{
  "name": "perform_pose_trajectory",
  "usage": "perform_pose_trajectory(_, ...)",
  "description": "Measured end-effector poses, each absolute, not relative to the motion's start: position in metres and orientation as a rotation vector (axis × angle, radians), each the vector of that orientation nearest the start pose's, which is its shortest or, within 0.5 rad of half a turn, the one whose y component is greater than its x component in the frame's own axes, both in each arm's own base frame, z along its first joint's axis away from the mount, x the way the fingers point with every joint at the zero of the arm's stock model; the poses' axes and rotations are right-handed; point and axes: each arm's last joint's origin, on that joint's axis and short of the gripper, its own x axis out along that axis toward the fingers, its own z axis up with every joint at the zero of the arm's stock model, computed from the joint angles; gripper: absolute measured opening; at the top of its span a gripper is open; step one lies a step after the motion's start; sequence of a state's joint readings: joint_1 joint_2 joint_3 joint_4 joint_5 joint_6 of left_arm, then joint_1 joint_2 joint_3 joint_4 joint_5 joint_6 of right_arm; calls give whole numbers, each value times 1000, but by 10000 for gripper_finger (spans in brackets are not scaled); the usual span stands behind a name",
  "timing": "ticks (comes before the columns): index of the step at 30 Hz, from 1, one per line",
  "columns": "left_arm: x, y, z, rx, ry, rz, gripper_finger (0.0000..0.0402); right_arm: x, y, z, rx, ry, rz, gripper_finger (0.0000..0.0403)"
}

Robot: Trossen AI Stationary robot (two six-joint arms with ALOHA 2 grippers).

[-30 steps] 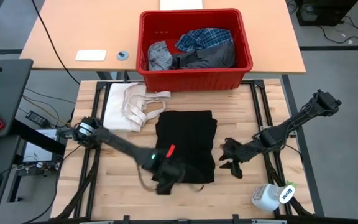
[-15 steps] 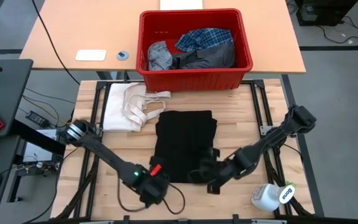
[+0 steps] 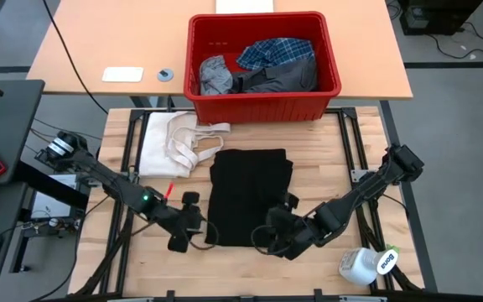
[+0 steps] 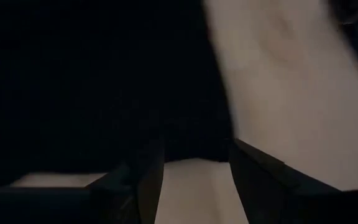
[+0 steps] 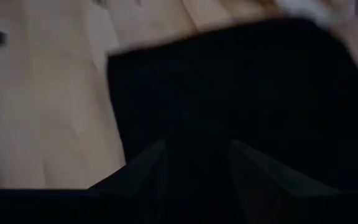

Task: Fold Laundry from Bin
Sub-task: Fold the black shirt

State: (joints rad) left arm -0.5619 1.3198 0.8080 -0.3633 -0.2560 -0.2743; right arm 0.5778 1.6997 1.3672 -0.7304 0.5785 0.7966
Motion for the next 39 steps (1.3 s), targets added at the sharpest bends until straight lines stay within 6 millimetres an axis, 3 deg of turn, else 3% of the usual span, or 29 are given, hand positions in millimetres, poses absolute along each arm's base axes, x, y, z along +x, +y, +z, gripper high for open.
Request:
perform_pose_trajectory(4, 225, -147, 205, 157, 852, -232, 185, 293, 180, 229, 264, 893, -297, 183)
perform_pose_trajectory(9, 239, -165, 190, 334, 879, -266, 185, 290, 181, 210, 337, 918, -249, 184)
perform_pose_trajectory(12, 247, -171, 175, 391, 944, -269, 190, 290, 181, 208, 371, 905, -258, 184)
perform_pose_trajectory(20, 258, -173, 159, 453, 1000, -281, 232, 293, 182, 209, 426, 877, -260, 184)
perform_pose_trajectory(28, 267, -163, 146, 408, 1056, -238, 230, 295, 184, 211, 449, 856, -241, 184)
perform_pose_trajectory(31, 269, -161, 146, 400, 1058, -236, 194, 294, 184, 211, 455, 872, -225, 184)
perform_pose_trajectory(37, 269, -161, 146, 289, 1081, -245, 33, 293, 186, 210, 459, 902, -200, 183)
perform_pose_trajectory(39, 269, -163, 148, 182, 1090, -216, 16, 292, 188, 210, 432, 906, -185, 183)
